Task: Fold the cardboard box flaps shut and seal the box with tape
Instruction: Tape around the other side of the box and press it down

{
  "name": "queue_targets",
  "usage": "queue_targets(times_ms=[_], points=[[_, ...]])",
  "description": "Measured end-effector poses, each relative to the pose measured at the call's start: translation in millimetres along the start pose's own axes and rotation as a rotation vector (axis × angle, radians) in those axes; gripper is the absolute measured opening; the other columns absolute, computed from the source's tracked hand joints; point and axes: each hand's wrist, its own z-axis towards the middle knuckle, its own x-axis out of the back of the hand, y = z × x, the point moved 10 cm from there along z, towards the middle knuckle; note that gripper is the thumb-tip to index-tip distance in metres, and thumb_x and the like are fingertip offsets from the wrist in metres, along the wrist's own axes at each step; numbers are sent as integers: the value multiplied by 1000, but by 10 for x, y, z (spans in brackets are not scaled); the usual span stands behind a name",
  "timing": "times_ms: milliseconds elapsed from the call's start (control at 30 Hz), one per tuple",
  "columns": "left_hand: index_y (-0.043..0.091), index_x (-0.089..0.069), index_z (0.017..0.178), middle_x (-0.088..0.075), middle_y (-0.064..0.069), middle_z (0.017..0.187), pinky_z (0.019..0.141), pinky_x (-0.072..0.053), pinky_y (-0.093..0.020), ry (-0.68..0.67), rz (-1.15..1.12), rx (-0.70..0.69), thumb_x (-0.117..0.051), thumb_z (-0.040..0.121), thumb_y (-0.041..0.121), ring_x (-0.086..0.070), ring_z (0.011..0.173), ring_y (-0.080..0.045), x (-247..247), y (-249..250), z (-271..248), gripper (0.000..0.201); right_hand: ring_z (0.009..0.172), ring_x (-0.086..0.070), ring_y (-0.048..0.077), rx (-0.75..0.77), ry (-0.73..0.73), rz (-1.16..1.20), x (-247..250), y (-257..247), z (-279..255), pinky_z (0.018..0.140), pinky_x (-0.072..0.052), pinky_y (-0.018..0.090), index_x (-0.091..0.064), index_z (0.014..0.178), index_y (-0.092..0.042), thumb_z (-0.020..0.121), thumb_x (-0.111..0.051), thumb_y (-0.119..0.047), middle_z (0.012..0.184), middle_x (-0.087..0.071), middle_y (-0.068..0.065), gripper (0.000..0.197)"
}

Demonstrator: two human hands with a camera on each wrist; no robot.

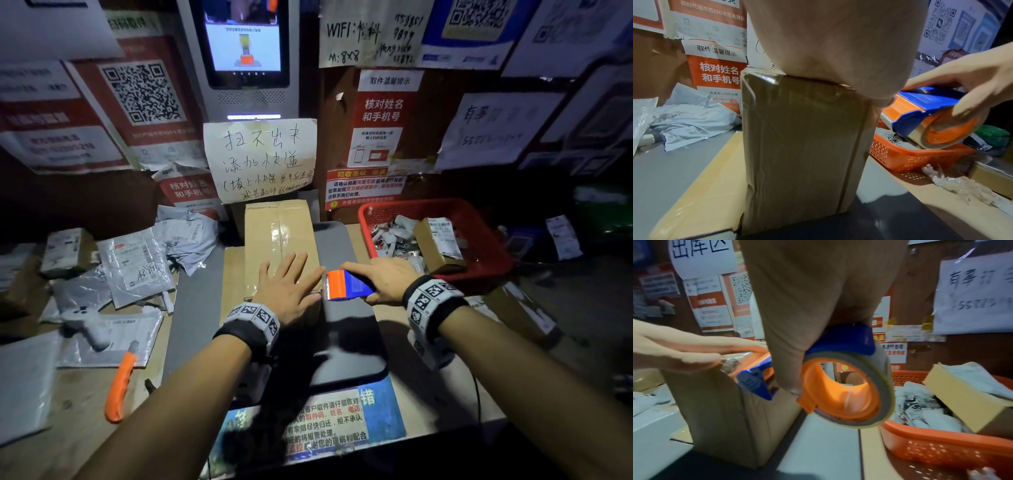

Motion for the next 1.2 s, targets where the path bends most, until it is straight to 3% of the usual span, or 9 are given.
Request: queue_targets(times_ms=[233,367,500,633,767,867,1033,1133,1200], points=[[45,-4,153,2,0,165,114,-10,-62,32,22,0,3,89,60,2,152,-22,9,40,-6,66,77,-63,29,-92,-15,-110,25,-168,94,63,-47,31,-37,128,-37,80,-67,-46,90,-66,4,57],[43,-2,153,2,-1,165,113,-10,-62,24,40,-13,-5,92,57,2,152,-24,18,59,-1,62,74,-56,28,-158,-21,-217,158,-225,114,63,-38,30,-42,126,-30,88,-65,-37,85,-58,2,45],[45,0,152,2,-1,165,113,-9,-62,11,35,-21,-3,92,56,4,152,-24,-1,55,-39,62,111,-61,27,-161,-208,-416,-264,-379,150,87,-42,38,-55,127,-29,100,-44,-24,119,-65,1,31],[42,0,153,4,-2,165,113,-10,-61,-6,46,-29,-5,94,56,4,152,-25,-11,35,-35,61,110,-63,27,-221,-211,-126,-499,-427,297,80,-42,35,-52,127,-28,97,-52,-27,119,-66,3,31],[33,0,155,2,0,165,113,-12,-61,15,33,-30,-23,102,51,3,152,-23,5,16,-23,61,103,-63,34,-329,-260,193,-559,-243,400,79,-48,37,-28,145,-28,92,-56,-38,114,-64,16,61],[26,-3,156,2,1,165,114,-13,-60,16,24,-24,-28,102,49,2,152,-22,11,16,-27,64,102,-63,38,-360,-290,366,-557,-194,406,90,-52,42,-37,132,-16,91,-58,-26,115,-65,23,47],[23,-13,155,-2,0,165,114,-14,-57,18,-54,-57,-38,100,48,-1,152,-23,129,17,-19,66,116,-59,36,-407,-235,472,-394,-201,410,94,-49,38,-59,118,-5,93,-47,-17,126,-61,18,30],[26,-35,148,-25,-2,159,111,-27,-54,241,-327,-42,-47,97,41,-24,146,-25,373,-229,-106,54,116,-57,33,-418,-83,597,-206,-267,398,98,-48,40,-58,124,-9,92,-47,-14,125,-60,13,34],[20,-52,132,-49,-6,137,101,-41,-49,497,-488,63,-55,94,27,-49,124,-26,569,-578,-306,39,113,-57,37,-443,-21,595,-93,-366,353,97,-48,43,-55,126,-11,89,-42,-22,126,-59,15,40]])
